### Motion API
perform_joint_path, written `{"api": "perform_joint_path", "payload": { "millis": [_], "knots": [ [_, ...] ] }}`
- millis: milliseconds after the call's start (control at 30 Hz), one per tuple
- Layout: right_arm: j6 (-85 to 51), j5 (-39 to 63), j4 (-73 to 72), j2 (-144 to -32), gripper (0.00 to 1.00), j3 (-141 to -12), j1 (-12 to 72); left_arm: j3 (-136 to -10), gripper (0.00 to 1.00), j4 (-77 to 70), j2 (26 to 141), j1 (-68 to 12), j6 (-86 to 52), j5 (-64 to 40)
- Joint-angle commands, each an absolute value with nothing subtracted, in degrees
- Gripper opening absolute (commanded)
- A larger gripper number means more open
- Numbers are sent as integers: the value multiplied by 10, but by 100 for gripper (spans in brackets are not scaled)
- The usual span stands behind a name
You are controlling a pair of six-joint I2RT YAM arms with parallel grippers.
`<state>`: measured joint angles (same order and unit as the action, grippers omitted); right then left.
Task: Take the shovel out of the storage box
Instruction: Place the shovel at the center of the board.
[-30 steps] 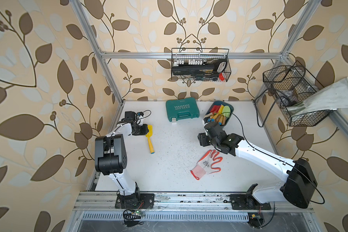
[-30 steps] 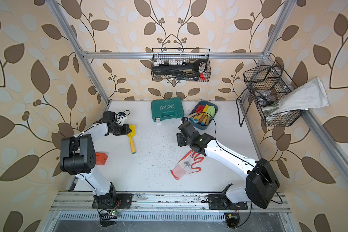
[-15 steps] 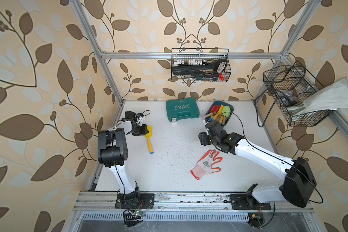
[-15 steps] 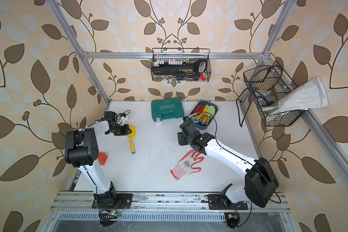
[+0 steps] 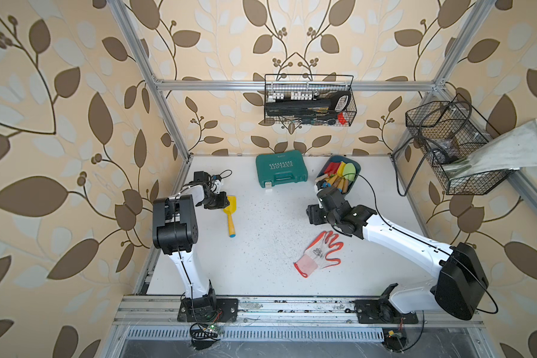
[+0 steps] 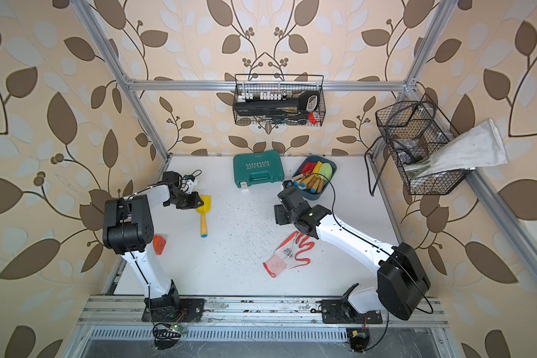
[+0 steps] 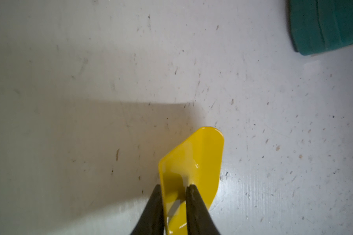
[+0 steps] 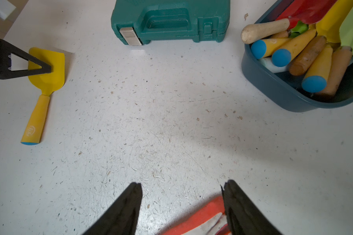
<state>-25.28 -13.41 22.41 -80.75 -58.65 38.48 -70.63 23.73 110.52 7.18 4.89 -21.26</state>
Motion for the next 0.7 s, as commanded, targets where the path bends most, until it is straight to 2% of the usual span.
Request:
{"api": "perform_joint_path", "payload": {
  "millis": [0,133,267,367,533,667],
  "knots": [
    [-258,-128,218,-809,67,-578,381,-722,27,241,1097,78,45,-201],
    [-258,-128,218,-809,67,-577,380,-697,32,211,1052,77,35,-191],
    [-260,-131,220,-805,67,-575,376,-640,38,149,961,70,24,-198],
    [-262,-129,219,-802,71,-572,371,-612,43,127,904,50,24,-198],
    [-264,-104,221,-798,71,-574,341,-572,47,96,810,-21,15,-189],
    [-278,-50,214,-787,70,-576,272,-530,51,45,760,-97,-9,-213]
  ]
}}
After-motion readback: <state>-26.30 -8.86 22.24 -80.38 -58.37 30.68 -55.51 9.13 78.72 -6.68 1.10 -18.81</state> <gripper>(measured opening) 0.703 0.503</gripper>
